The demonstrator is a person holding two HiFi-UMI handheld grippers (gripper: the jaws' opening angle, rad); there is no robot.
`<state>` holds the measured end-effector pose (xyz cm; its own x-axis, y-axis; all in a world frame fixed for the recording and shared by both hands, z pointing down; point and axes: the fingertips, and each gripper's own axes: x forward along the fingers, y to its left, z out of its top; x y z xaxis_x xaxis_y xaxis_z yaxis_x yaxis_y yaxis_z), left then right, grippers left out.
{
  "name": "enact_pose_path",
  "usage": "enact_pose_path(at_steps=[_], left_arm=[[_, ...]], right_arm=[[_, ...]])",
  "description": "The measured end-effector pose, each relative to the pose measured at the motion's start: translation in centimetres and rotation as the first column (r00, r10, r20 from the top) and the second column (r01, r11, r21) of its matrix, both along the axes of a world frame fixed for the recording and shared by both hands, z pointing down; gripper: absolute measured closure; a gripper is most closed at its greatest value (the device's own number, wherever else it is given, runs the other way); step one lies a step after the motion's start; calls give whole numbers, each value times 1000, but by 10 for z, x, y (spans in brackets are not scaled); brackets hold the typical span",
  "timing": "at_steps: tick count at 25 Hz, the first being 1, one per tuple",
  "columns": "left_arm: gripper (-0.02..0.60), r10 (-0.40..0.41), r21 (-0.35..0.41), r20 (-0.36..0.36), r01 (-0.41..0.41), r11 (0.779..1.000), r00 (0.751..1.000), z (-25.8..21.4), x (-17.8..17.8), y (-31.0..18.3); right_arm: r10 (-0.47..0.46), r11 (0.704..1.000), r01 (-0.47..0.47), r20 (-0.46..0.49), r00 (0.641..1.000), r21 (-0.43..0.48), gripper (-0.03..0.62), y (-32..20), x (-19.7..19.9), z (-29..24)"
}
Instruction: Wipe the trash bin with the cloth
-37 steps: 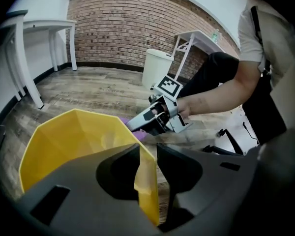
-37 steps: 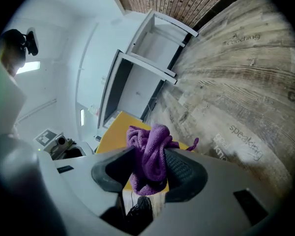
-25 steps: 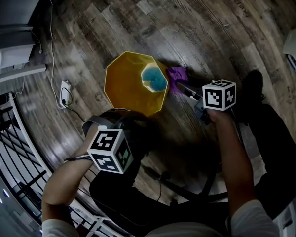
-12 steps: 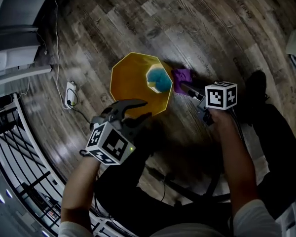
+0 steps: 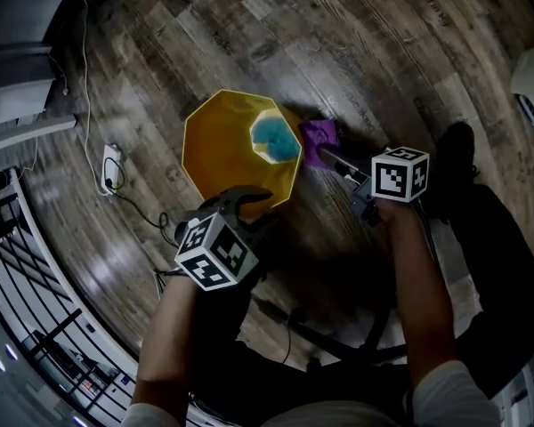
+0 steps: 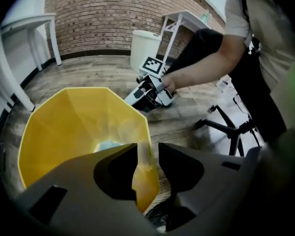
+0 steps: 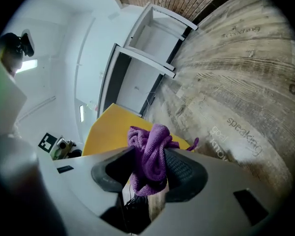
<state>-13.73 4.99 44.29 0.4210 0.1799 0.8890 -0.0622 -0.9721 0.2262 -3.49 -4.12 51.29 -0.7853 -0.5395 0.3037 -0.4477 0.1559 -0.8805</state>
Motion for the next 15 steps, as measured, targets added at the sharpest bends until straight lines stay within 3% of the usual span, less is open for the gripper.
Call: enact_pose_path(at_steps=[3,5,8,12,15], left_arm=[[453,39,9,26,-40,999,999,10,0,2],[511,36,12,21,-36,999,999,13,2,-1],[512,22,10,4,-22,1000,1000,13,6,-8],[512,-2,-6,-8,2,1000,1000,11,9,-10],[512,-23,-14,-9,23,1000,1000,11,12,-12]], right_arm=[[-9,1000,9,-18,1000,-22,410,-3,-5,18],[-13,999,12,-28,1000,-37,410,-7,-8,32],[-24,998,20,-70,997,-60,410,-18,-13,56],[-75,991,55,-161,984,-121,410,-27,-22,97],[-120,982,74,-278,953,-173,410,-31,-23,130]])
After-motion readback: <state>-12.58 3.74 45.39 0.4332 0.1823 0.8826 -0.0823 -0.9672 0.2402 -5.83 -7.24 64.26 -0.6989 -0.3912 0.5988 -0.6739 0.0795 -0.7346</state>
